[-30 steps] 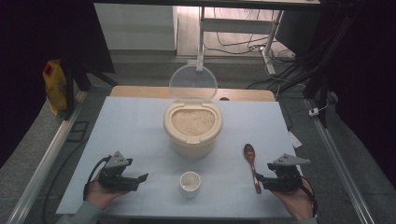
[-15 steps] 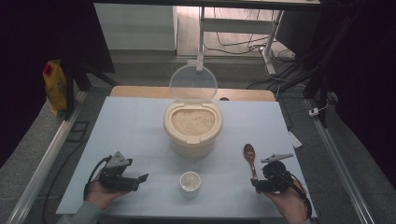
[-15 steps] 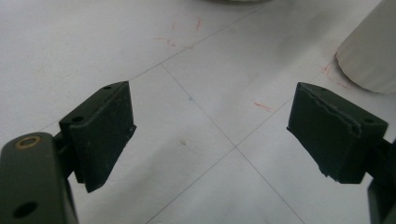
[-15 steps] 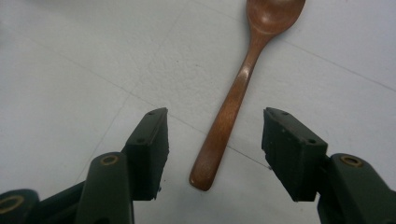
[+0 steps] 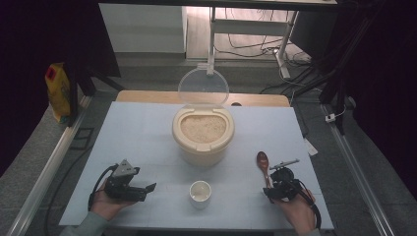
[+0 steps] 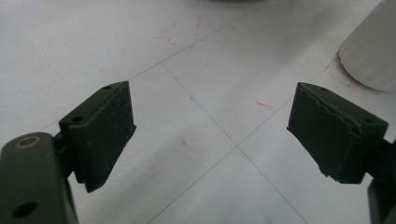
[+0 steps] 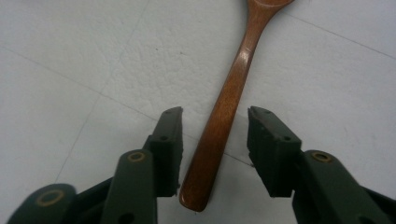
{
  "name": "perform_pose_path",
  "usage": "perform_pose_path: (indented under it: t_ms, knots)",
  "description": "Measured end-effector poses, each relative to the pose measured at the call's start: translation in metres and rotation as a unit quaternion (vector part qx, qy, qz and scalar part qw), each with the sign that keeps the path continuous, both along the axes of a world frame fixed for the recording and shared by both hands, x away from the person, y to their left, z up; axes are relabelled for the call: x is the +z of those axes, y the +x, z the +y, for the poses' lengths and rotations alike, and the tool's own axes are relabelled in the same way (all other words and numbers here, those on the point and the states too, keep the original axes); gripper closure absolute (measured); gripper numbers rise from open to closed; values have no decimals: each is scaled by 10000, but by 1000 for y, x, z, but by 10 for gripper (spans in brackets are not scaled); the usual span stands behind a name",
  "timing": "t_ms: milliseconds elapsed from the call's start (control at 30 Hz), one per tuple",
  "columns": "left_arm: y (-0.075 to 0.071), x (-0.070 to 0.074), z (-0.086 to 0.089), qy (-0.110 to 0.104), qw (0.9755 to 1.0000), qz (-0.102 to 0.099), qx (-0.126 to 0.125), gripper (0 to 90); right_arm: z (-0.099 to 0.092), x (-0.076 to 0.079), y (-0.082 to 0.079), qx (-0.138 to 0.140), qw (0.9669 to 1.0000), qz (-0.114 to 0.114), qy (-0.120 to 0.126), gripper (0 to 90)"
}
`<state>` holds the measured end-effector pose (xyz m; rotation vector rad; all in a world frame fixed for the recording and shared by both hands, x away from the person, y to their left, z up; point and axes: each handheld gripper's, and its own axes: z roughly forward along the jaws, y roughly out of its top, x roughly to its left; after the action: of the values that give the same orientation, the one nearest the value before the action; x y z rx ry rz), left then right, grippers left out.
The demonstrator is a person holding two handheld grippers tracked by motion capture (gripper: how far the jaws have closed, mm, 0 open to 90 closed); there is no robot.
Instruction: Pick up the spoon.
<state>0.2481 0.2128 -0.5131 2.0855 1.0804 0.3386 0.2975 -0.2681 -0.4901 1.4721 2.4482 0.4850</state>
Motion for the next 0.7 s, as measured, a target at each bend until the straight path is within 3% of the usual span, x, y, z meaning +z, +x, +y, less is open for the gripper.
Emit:
perform_pose_path:
  t_ms: [433,500,700]
  knots:
    - [1,0,-1,-4,10000,-29,-53,140,8,-4,3,-189,9995,90,-231,714]
    - [0,0,-1,1,10000,-34,-57,140,11,-3,5,-229,9992,156,-276,767]
    - [0,0,-1,12,10000,-37,-58,140,11,-3,7,-266,9989,232,-307,774]
